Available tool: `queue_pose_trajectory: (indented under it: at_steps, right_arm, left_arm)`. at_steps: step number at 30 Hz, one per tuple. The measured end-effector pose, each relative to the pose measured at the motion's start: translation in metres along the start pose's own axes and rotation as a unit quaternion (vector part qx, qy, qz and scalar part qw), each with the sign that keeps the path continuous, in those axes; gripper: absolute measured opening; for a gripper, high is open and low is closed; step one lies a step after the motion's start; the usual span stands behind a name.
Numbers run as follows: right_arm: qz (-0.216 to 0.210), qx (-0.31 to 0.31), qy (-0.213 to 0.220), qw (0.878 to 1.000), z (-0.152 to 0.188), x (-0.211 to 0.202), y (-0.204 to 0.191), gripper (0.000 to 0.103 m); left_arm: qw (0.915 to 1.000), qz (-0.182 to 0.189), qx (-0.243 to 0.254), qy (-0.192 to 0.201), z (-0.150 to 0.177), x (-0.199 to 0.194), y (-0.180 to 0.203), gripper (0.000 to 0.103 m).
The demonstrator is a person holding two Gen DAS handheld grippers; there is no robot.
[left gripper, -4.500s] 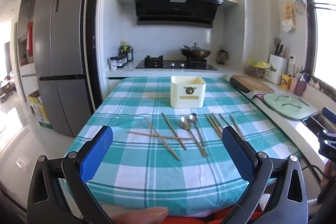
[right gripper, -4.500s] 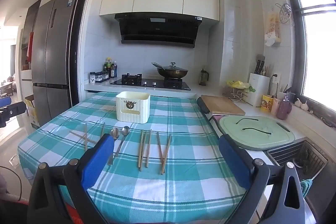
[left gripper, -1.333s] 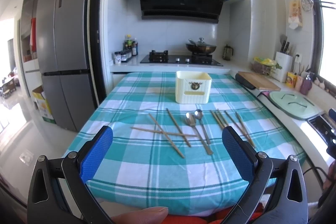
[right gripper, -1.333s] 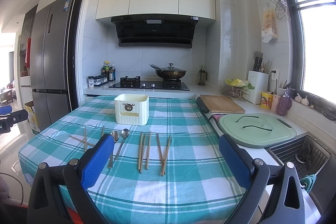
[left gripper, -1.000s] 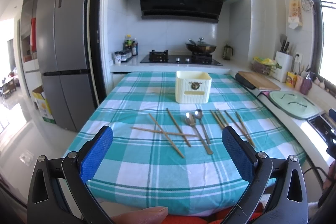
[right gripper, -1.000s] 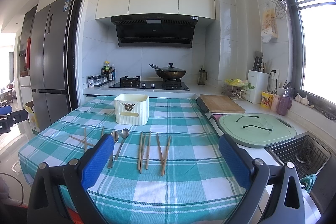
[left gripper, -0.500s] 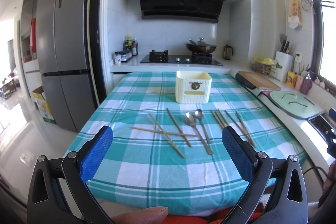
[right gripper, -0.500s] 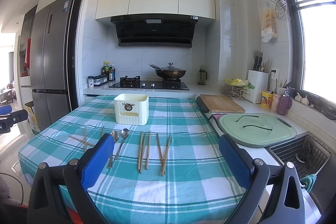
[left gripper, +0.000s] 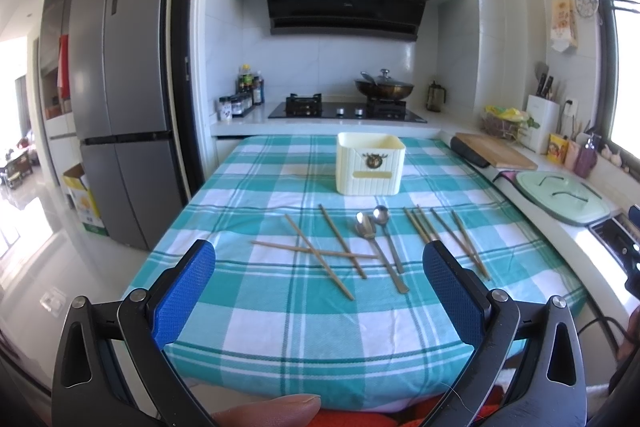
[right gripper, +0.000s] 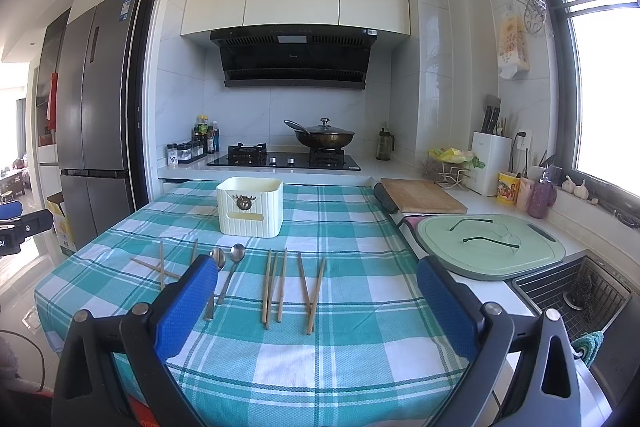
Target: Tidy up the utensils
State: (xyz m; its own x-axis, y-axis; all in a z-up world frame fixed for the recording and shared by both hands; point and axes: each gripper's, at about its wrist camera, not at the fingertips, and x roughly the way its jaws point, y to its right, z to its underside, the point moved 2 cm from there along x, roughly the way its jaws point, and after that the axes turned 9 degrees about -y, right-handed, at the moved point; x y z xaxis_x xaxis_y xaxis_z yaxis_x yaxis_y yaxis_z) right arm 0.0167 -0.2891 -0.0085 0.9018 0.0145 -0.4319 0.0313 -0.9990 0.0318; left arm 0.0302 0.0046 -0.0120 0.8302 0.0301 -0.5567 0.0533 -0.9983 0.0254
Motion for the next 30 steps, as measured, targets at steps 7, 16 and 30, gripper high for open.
queue_pose_trajectory:
  at_steps: [7,16,30]
  right_arm:
    - [0.001,0.001,-0.003,1.000,0.001,0.004,0.000,0.102]
    - [0.001,0.004,-0.014,1.000,-0.001,0.017,0.003,0.102]
    - [0.007,0.009,-0.062,0.998,0.002,0.069,0.015,0.102]
  left_arm:
    - [0.9999,-0.008,0.004,-0.008,-0.001,0.009,0.001,0.103]
    - [0.9995,-0.018,0.020,-0.015,-0.004,0.023,0.005,0.103]
    - [0.9945,-0.045,0.004,-0.095,-0.004,0.091,-0.004,0.103]
